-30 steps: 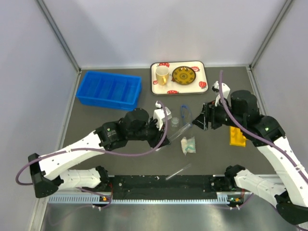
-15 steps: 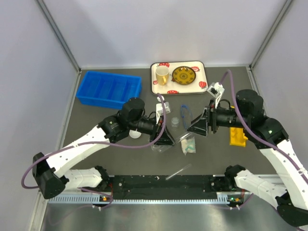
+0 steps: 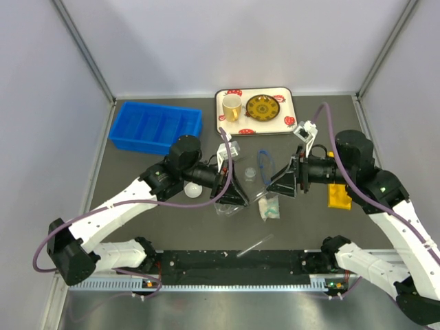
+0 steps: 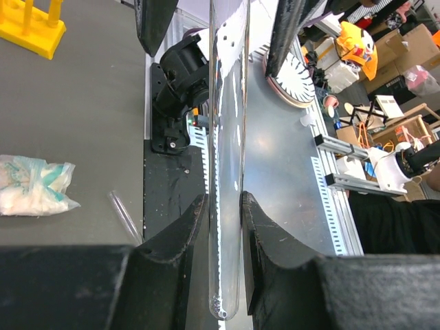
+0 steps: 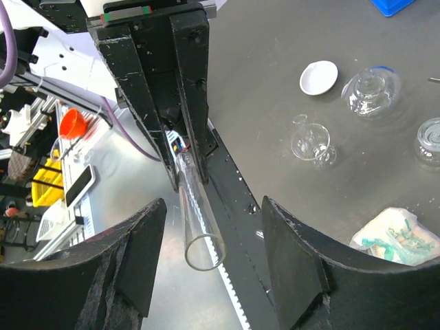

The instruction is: Organize the chemistry lab equipment

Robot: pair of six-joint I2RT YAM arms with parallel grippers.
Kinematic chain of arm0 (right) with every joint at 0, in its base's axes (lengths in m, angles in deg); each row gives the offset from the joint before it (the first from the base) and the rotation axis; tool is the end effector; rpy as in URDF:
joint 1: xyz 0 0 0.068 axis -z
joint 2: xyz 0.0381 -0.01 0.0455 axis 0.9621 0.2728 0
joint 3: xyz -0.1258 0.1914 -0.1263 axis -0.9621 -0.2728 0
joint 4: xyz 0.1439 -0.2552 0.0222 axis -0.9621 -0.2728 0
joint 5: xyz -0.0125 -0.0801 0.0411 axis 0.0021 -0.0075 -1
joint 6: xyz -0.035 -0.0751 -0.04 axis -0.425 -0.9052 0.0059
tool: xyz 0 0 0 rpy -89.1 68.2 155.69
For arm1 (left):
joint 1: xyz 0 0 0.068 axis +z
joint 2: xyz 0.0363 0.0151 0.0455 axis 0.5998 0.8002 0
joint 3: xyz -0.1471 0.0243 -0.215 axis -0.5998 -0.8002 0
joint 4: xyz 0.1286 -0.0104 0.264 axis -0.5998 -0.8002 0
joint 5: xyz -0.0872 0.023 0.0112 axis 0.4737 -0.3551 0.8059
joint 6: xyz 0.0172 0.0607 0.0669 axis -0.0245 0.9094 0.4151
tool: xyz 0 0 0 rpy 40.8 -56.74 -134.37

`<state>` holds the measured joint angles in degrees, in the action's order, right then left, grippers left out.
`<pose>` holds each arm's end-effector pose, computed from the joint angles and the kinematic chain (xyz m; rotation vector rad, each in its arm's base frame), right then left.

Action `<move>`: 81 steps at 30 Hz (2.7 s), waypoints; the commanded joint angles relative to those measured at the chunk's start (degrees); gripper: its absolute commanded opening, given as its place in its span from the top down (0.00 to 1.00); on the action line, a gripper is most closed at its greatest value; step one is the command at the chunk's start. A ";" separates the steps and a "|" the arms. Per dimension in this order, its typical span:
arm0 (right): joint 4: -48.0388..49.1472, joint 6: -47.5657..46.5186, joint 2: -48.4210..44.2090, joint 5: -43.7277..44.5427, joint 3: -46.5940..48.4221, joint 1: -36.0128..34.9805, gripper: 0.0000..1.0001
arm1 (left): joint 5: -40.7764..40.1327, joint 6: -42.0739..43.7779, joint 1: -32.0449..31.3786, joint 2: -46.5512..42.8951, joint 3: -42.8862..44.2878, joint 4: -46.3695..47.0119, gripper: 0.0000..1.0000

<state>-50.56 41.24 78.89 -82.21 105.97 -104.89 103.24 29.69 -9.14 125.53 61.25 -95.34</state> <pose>0.1636 0.1606 0.3997 -0.7064 1.9663 1.2571 0.1725 -0.2791 0.3299 1.1976 1.7092 -1.6894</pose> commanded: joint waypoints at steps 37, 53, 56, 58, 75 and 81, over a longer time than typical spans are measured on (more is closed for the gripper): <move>-4.14 -2.98 3.08 13.78 6.25 -0.57 0.81 | -34.35 6.12 0.65 -4.55 9.85 -20.42 0.01; -17.24 -6.24 14.33 54.49 21.64 20.69 0.82 | -51.34 3.40 -3.04 -18.96 -1.74 -30.04 0.02; -17.33 -5.98 16.09 57.32 21.55 26.23 0.82 | -51.70 2.69 -3.57 -20.90 -3.85 -30.04 0.02; -17.16 -5.36 17.84 59.24 21.64 28.34 0.82 | -50.64 2.17 -3.57 -21.95 -5.17 -29.87 0.02; -13.99 -3.69 27.51 58.81 21.20 41.18 0.85 | -45.63 4.97 -3.84 -22.93 -6.58 -30.92 0.03; -11.97 -3.60 29.27 58.20 20.41 41.97 0.86 | -44.92 5.68 -3.92 -22.13 -5.62 -31.27 0.03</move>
<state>-66.25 37.18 107.59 -24.14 125.56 -64.06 57.31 34.15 -12.75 103.17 54.21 -126.57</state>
